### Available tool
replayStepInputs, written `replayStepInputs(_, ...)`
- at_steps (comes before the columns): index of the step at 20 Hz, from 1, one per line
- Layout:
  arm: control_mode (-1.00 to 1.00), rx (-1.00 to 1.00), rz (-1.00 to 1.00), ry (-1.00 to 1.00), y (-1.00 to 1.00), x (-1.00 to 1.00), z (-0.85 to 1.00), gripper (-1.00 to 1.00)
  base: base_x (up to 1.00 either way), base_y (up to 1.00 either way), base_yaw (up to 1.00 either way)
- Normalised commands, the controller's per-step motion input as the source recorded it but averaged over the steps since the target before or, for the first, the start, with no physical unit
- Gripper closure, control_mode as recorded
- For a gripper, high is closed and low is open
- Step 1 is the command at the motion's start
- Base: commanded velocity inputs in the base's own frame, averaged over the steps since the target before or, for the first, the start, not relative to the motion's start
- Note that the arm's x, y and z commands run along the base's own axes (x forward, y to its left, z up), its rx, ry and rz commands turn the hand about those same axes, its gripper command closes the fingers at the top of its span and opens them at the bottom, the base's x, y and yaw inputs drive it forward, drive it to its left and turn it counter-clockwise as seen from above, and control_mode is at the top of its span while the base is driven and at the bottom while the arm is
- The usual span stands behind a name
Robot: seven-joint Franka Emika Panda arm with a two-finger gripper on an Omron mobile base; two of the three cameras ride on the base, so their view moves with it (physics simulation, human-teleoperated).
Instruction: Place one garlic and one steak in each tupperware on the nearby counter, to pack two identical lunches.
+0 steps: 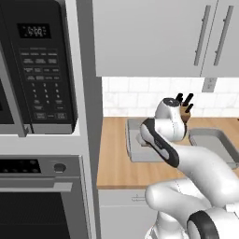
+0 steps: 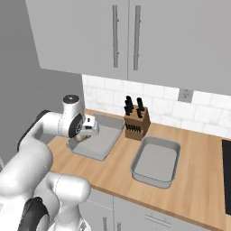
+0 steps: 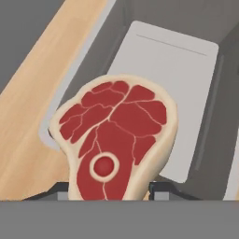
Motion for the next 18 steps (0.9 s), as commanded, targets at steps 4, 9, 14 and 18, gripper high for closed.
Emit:
replayStepInputs(4, -1.0, 0.0, 0.0, 0.12, -0.15, 1.0, 0.0, 1.0, 0.0, 0.0, 0.0)
replayStepInputs(9, -1.0, 0.0, 0.0, 0.11, -0.3, 0.92, 0.02, 1.0, 0.0, 0.0, 0.0)
replayStepInputs(14, -1.0, 0.0, 0.0, 0.02, -0.09, 0.32, -0.03, 1.0, 0.0, 0.0, 0.0)
replayStepInputs(18, -1.0, 0.0, 0.0, 0.0, 0.0, 0.03, -0.31, 1.0, 0.0, 0.0, 0.0)
